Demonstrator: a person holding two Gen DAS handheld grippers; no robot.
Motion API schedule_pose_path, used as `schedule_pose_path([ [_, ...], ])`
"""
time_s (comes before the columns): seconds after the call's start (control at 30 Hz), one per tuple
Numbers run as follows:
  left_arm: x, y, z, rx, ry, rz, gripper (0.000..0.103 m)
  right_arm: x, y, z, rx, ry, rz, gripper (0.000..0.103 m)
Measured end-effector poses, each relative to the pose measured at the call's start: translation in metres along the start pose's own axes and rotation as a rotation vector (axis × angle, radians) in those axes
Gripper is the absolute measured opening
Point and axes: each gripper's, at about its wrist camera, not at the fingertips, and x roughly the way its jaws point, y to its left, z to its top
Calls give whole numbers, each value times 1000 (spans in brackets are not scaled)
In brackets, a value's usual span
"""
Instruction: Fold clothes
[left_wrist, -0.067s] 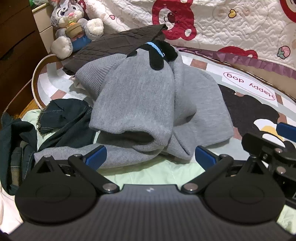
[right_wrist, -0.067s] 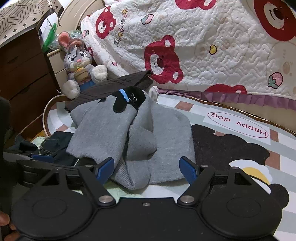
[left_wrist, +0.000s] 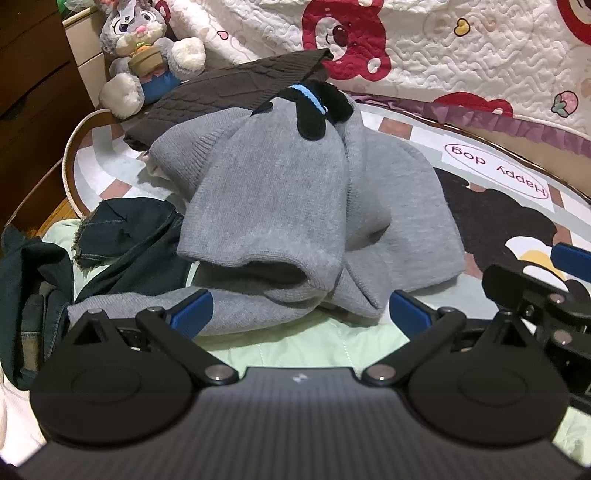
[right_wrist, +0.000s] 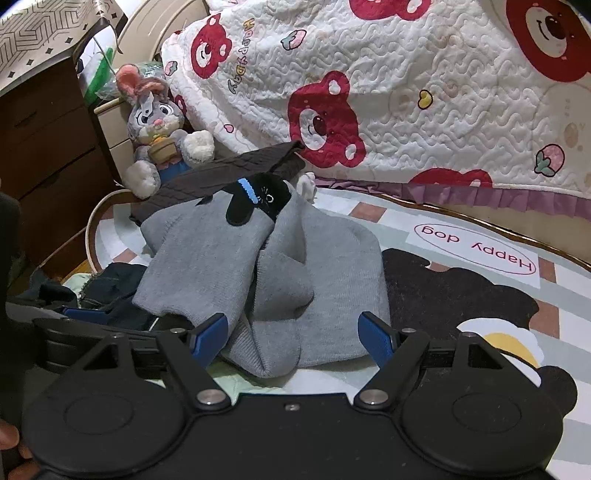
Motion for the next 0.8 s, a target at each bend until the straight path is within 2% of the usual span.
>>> schedule_pose_path([
  [0.27,1,-2,2,-6,2,18,103,-1,4,-3,20,-7,9,82],
  [0.8,-1,-2,3,3,19,-4,103,-1,2,-2,27,1,15,83],
])
